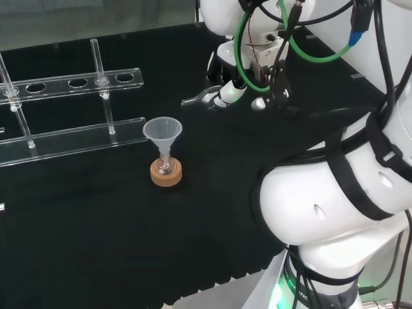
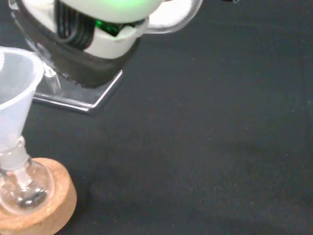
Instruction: Pour all the NaCl from the weighing funnel into the round-bottom flask.
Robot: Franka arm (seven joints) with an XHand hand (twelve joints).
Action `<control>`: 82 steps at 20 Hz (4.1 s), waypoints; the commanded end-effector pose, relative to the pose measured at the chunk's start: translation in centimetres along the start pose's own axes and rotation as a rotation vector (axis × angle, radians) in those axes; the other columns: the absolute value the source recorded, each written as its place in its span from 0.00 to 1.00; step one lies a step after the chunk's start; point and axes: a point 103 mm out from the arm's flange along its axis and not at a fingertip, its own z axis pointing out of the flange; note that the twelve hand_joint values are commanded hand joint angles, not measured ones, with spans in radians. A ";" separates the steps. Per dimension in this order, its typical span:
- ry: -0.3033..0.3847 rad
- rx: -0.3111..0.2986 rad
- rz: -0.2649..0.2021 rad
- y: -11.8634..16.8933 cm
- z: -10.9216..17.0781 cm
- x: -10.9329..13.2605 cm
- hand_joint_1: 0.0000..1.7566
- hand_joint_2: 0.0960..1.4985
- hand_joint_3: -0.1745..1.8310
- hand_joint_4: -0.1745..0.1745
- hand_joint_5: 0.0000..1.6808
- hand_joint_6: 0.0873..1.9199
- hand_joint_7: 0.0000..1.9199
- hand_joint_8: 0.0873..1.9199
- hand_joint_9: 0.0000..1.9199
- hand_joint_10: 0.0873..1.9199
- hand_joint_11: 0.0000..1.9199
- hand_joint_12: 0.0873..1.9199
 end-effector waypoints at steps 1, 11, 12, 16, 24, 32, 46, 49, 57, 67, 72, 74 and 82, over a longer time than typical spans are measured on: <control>-0.007 0.011 -0.035 0.0 0.4 1.4 0.64 0.49 0.25 1.00 0.83 0.12 0.83 0.00 0.56 0.05 0.03 0.83; -0.028 0.030 -0.100 0.8 0.8 3.5 0.63 0.49 0.25 1.00 0.83 0.12 0.83 0.00 0.56 0.05 0.03 0.83; -0.032 0.033 -0.108 0.9 0.8 3.7 0.63 0.49 0.25 1.00 0.83 0.12 0.83 0.00 0.56 0.05 0.03 0.83; -0.053 0.046 -0.137 1.6 1.1 4.2 0.63 0.49 0.25 1.00 0.83 0.12 0.83 0.00 0.56 0.05 0.03 0.83; -0.109 0.053 -0.171 2.7 1.3 5.0 0.63 0.49 0.25 1.00 0.83 0.13 0.83 0.00 0.56 0.05 0.03 0.83; -0.157 0.058 -0.192 3.5 0.8 3.3 0.63 0.50 0.25 1.00 0.83 0.13 0.83 0.00 0.56 0.05 0.03 0.83; -0.239 0.068 -0.242 3.8 0.6 3.8 0.63 0.50 0.25 1.00 0.82 0.13 0.83 0.00 0.56 0.05 0.03 0.83; -0.261 0.069 -0.248 4.0 0.5 4.0 0.63 0.50 0.25 1.00 0.82 0.13 0.83 0.00 0.56 0.05 0.03 0.83; -0.303 0.061 -0.278 4.5 0.1 4.4 0.63 0.50 0.25 1.00 0.82 0.13 0.83 0.00 0.56 0.05 0.03 0.83; -0.325 0.051 -0.346 4.2 0.0 4.3 0.63 0.50 0.25 1.00 0.82 0.14 0.84 0.00 0.56 0.05 0.03 0.82; -0.340 0.050 -0.332 4.5 -0.2 3.5 0.63 0.50 0.25 1.00 0.82 0.14 0.84 0.00 0.56 0.05 0.03 0.82; -0.343 0.052 -0.341 4.7 -0.2 3.2 0.63 0.50 0.25 1.00 0.82 0.14 0.84 0.00 0.56 0.05 0.03 0.82; -0.363 0.041 -0.350 5.3 -0.5 3.5 0.63 0.50 0.25 1.00 0.82 0.14 0.84 0.00 0.56 0.05 0.03 0.82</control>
